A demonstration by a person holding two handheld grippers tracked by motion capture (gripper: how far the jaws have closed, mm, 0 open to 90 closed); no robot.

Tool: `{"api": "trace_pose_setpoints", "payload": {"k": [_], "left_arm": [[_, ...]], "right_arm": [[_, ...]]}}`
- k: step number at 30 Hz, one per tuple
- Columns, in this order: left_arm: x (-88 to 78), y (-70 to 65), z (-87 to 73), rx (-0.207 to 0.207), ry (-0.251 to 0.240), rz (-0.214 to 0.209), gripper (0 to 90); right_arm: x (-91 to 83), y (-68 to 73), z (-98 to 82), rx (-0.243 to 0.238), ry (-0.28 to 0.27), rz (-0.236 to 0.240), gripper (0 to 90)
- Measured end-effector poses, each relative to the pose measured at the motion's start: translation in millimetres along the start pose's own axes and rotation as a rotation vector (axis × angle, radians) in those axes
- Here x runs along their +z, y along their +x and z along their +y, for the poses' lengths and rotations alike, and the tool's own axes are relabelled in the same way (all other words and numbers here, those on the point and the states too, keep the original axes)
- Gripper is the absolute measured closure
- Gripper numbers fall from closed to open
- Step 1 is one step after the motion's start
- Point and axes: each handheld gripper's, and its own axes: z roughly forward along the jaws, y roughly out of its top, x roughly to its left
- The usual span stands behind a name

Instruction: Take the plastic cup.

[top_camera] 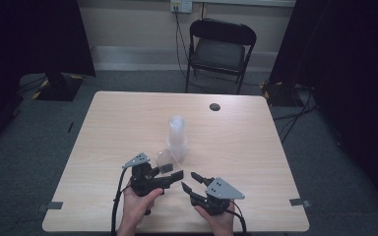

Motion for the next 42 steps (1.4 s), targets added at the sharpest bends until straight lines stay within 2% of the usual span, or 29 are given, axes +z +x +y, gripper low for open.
{"api": "trace_pose_setpoints", "payload": {"k": [6, 12, 20, 25, 27, 29, 33, 38, 42], "left_arm": [[4.8, 0.0, -1.9, -0.035, 0.016, -0.035, 34.7], [6.5, 1.9, -1.4, -0.092, 0.030, -0.075, 34.7], [9.5, 3.4, -2.8, -0.172, 0.014, -0.111, 34.7], [9.1, 3.4, -3.8, -0.196, 0.001, -0.116, 34.7], [9.4, 3.5, -3.7, -0.215, 0.004, -0.137, 34.7], [10.2, 2.6, -4.3, -0.210, 0.013, -0.140, 34.8], [12.0, 1.0, -5.1, -0.230, 0.013, -0.155, 34.7], [14.4, 1.0, -5.8, -0.245, 0.029, -0.193, 34.7], [18.3, -1.8, -8.6, -0.251, 0.030, -0.201, 34.4]], "right_arm": [[0.0, 1.7, 0.4, -0.041, -0.031, -0.008, 57.8], [2.9, 3.0, -0.9, -0.075, -0.068, -0.023, 62.2], [8.9, 1.8, -3.3, -0.087, -0.122, -0.053, 66.2], [11.7, 1.5, -2.9, -0.099, -0.148, -0.059, 66.5], [12.9, 1.0, -2.8, -0.097, -0.163, -0.057, 67.3], [14.8, 0.6, -1.7, -0.099, -0.169, -0.054, 67.2], [18.1, 0.8, 0.0, -0.112, -0.179, -0.054, 66.6], [19.0, -0.1, 0.0, -0.107, -0.209, -0.045, 66.3], [23.1, 0.5, -1.8, -0.107, -0.219, -0.045, 67.2]]}}
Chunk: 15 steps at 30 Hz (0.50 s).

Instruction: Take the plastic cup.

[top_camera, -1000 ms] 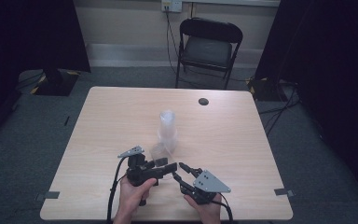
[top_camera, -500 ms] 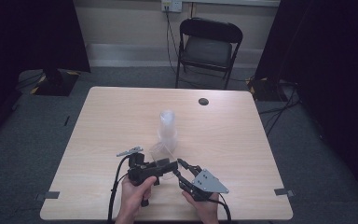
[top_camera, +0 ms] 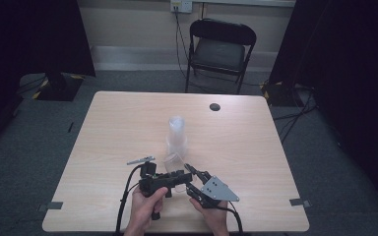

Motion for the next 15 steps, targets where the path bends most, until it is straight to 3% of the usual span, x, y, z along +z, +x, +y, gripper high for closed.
{"api": "trace_pose_setpoints", "payload": {"k": [4, 9, 15], "left_arm": [[1.5, 1.8, -0.4, -0.023, 0.006, -0.034, 34.4], [2.4, 0.3, -1.0, 0.001, 0.009, -0.067, 31.3], [0.5, -0.3, -0.4, 0.035, 0.003, -0.069, 28.4]], "right_arm": [[-0.9, -1.2, -0.4, 0.004, -0.025, -0.012, 71.9], [-4.6, -1.5, 0.4, 0.004, -0.063, -0.044, 81.4], [-6.3, -1.8, -0.9, 0.000, -0.064, -0.049, 84.5]]}}
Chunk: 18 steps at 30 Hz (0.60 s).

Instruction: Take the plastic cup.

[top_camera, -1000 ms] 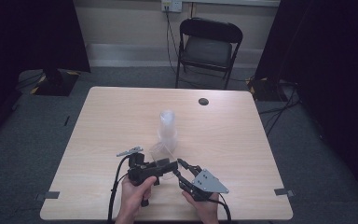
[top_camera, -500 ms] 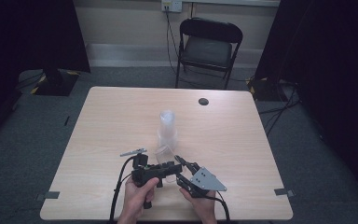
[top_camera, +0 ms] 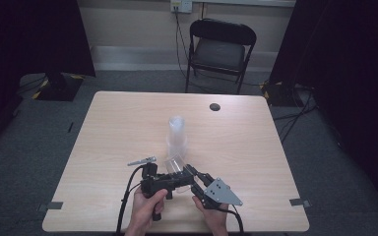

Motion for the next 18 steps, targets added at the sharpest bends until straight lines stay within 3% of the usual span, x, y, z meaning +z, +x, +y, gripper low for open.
{"api": "trace_pose_setpoints", "payload": {"k": [7, 18], "left_arm": [[-2.8, -1.0, 0.5, 0.044, -0.016, 0.017, 22.5], [-10.0, -1.4, 2.8, 0.063, -0.031, 0.017, 19.6]], "right_arm": [[-1.8, -0.6, 0.8, -0.009, -0.013, -0.001, 88.2], [-4.6, -5.1, 1.0, 0.013, 0.001, -0.028, 89.6]]}}
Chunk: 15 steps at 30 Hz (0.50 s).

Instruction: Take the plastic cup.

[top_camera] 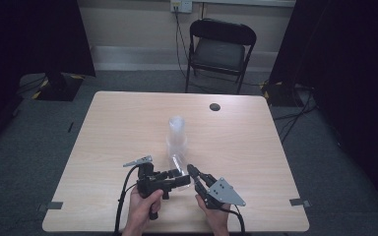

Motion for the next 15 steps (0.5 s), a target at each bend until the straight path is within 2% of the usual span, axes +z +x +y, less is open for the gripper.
{"api": "trace_pose_setpoints", "payload": {"k": [9, 13, 15], "left_arm": [[-6.7, 1.9, 1.2, 0.053, 0.000, 0.050, 19.9], [-9.8, 1.8, 1.7, 0.113, 0.000, 0.059, 19.6], [-11.2, 1.6, 2.0, 0.125, -0.002, 0.068, 19.6]], "right_arm": [[0.8, -4.6, -0.1, 0.032, 0.063, -0.016, 89.2], [0.3, -5.8, 2.5, 0.032, 0.082, -0.026, 89.3], [0.1, -6.6, 3.3, 0.036, 0.093, -0.030, 89.4]]}}
